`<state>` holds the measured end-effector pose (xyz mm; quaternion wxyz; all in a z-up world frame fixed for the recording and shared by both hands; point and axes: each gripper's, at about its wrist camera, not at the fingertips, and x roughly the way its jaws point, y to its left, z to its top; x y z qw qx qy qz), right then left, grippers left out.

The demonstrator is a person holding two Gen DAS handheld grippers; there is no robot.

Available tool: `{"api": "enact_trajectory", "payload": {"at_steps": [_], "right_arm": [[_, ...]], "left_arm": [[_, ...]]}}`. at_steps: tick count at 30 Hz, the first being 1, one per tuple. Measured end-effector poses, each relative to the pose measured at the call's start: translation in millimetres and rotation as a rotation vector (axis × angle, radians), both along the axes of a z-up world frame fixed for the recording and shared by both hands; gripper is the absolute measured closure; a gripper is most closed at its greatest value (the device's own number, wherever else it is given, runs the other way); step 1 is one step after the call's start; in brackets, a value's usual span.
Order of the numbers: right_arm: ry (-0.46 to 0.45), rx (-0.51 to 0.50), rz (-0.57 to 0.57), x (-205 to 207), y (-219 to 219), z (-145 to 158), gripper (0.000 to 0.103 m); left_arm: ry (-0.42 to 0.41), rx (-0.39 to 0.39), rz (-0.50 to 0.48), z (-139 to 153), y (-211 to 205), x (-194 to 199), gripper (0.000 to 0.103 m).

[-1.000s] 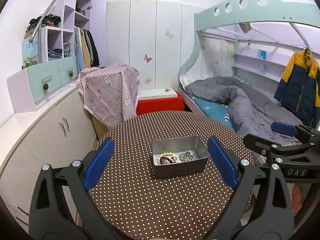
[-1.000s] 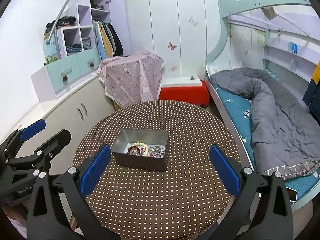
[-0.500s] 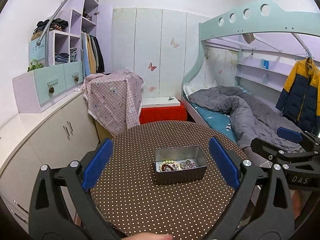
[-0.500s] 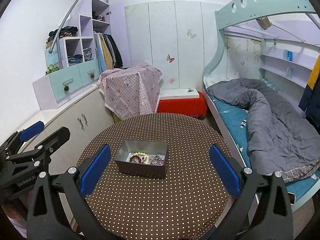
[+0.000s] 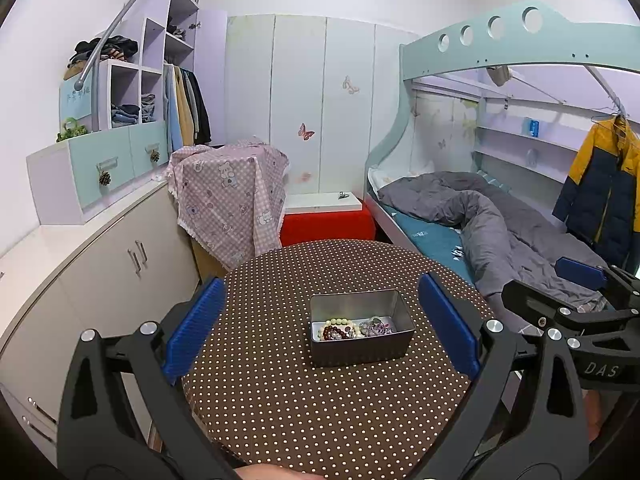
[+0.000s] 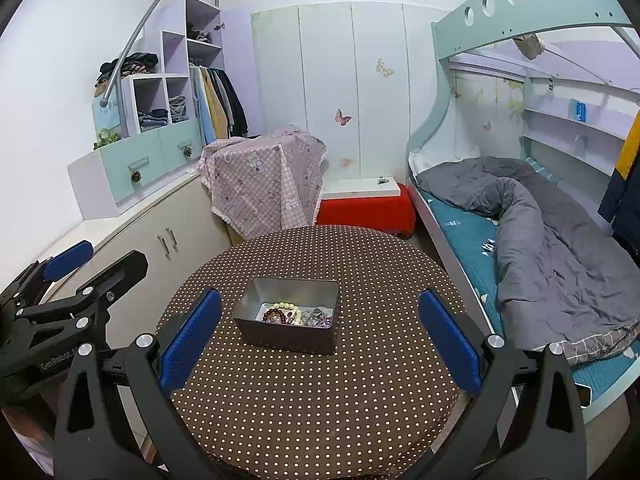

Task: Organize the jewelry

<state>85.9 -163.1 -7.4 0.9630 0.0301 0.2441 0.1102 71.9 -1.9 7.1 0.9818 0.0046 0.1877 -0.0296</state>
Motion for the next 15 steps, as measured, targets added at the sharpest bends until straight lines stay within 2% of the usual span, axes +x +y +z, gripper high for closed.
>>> {"api": "enact_trajectory", "payload": {"at_steps": [15], "right_arm": [[0.011, 0.007, -0.003, 1.6, -1.4, -1.5, 0.008]], "left_arm": [[0.010, -0.003, -0.008, -2.0, 2.1, 1.0, 0.008]]}}
